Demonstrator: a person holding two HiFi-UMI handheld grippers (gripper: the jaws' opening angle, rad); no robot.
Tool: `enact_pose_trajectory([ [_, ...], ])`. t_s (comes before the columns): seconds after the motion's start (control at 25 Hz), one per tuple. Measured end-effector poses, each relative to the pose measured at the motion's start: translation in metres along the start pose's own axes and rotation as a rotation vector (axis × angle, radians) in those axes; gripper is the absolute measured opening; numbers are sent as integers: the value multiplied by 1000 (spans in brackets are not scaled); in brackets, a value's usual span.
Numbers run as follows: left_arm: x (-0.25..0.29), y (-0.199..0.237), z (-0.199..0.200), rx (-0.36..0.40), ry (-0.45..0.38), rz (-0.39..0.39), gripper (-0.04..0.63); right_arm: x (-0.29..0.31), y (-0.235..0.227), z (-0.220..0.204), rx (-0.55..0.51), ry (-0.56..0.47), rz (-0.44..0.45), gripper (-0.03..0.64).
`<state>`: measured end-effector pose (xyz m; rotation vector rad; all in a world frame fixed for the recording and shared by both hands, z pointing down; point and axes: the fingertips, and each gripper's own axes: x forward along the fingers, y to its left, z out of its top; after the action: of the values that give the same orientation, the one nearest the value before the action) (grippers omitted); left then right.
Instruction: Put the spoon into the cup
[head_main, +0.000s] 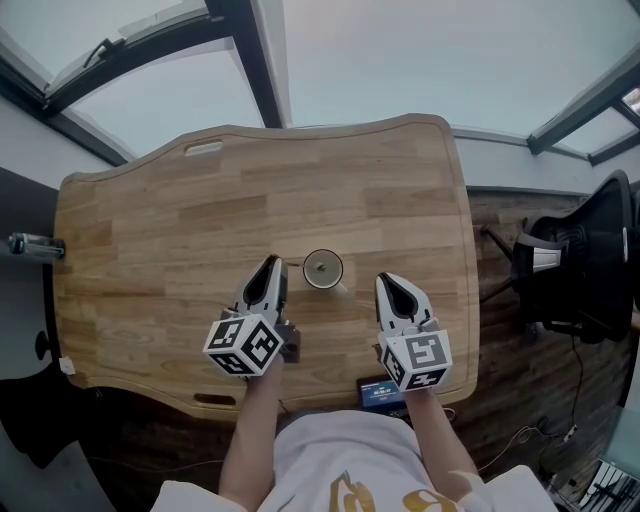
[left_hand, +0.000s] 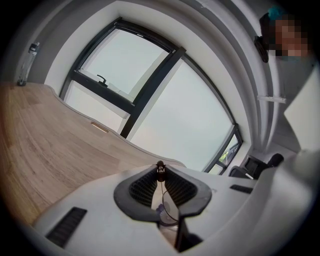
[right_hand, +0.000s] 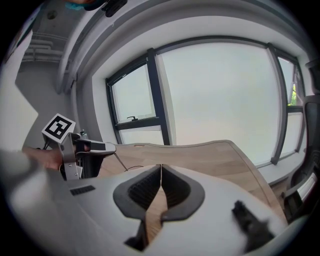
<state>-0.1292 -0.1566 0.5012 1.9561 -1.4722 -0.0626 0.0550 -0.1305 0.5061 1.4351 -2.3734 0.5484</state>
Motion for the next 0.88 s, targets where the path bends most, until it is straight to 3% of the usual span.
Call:
enact_pose_trajectory([
  [0.88, 13, 0, -17, -6, 29, -4, 52, 7, -5, -10, -3, 23, 9, 32],
])
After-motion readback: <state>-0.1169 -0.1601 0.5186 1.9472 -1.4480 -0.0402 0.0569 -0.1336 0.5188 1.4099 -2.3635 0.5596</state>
